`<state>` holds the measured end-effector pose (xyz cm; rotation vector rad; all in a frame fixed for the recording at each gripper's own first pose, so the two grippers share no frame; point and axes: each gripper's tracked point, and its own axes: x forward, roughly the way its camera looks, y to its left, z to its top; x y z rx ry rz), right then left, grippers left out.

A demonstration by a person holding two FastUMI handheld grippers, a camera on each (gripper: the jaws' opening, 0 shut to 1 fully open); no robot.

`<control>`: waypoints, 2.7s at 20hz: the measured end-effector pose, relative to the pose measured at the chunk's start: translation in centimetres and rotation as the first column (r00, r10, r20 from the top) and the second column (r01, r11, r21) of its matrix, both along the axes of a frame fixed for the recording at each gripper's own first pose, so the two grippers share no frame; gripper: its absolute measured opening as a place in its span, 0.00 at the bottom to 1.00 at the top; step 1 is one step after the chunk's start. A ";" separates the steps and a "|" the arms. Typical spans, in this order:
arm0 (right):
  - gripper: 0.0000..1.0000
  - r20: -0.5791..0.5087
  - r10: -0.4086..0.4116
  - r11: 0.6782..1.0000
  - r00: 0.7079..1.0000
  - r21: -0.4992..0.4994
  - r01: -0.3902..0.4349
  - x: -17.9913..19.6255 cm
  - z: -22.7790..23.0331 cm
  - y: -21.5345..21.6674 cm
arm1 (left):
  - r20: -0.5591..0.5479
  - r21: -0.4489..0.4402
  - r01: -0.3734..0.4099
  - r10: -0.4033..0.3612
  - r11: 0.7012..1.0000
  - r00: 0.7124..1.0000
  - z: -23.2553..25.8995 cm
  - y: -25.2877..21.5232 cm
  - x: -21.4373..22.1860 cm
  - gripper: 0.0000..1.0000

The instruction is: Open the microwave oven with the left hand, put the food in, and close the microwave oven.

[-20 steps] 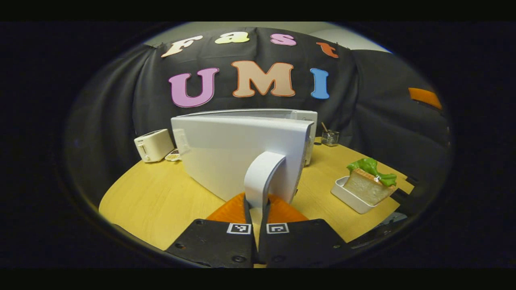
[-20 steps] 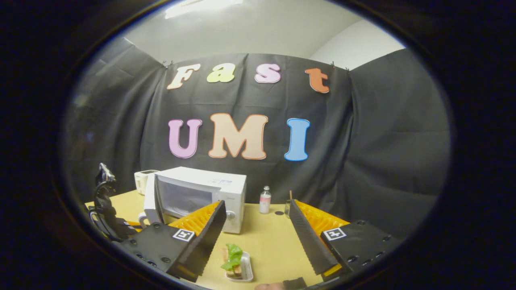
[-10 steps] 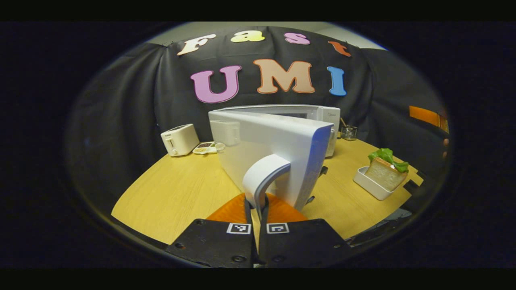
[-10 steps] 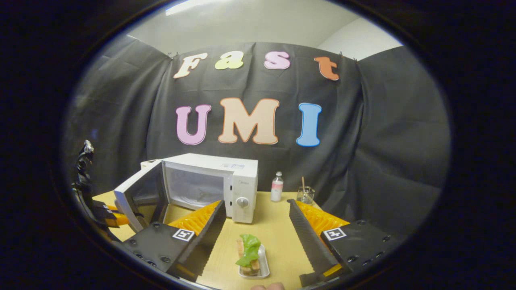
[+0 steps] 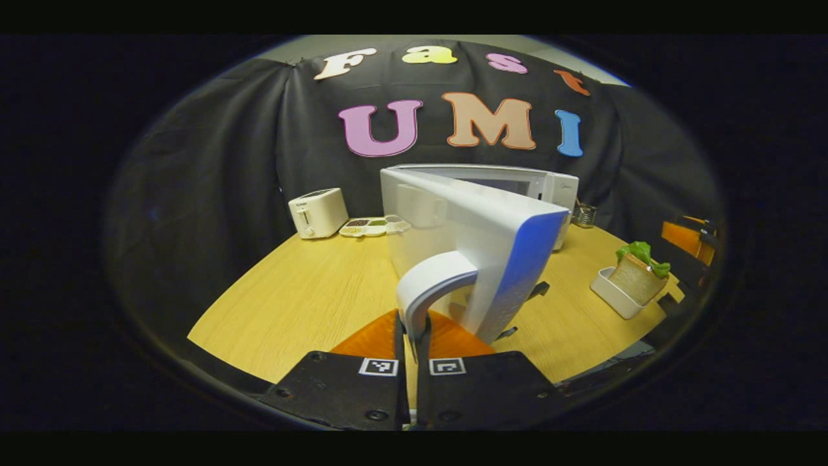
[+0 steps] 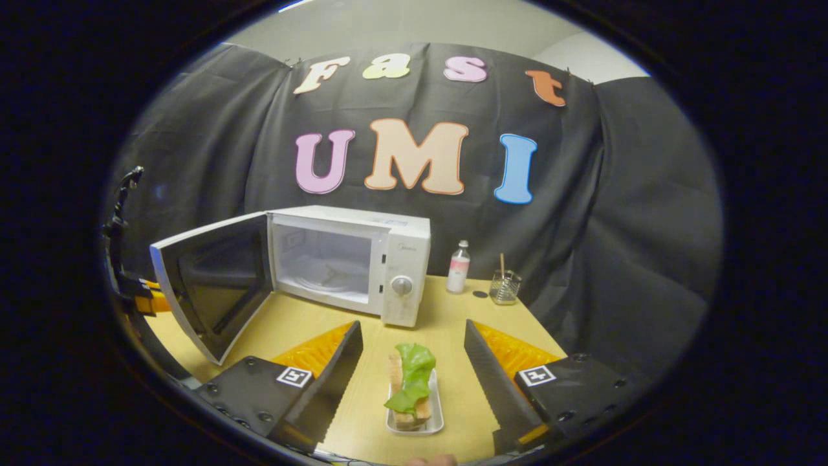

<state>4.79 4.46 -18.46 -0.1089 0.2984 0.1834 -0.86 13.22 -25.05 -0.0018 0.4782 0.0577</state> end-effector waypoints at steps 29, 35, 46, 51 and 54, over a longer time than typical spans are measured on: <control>0.70 -0.301 -0.007 0.999 0.953 -0.033 -0.003 -1.4 -13.3 -1.4 | 0.112 0.024 0.036 -0.038 0.999 0.993 7.8 -0.6 -2.6 0.95; 0.57 -0.320 0.004 0.999 0.947 -0.045 -0.019 -1.4 -14.1 -0.9 | 0.146 0.017 0.057 -0.059 0.998 0.988 10.2 -1.5 -3.4 0.96; 0.36 -0.289 -0.012 0.999 0.957 -0.054 -0.004 -0.9 -10.8 -1.1 | 0.271 0.018 0.047 -0.050 0.999 0.961 16.6 -1.4 -3.1 0.97; 0.36 -0.262 0.000 0.998 0.965 -0.055 -0.015 0.2 -8.7 -0.8 | 0.294 0.019 0.057 -0.060 0.998 0.954 17.2 -1.7 -2.5 0.97; 0.36 -0.248 0.015 0.999 0.969 -0.041 -0.026 0.9 -7.3 -0.1 | 0.316 0.024 0.076 -0.080 0.997 0.945 18.0 -2.3 -1.8 0.97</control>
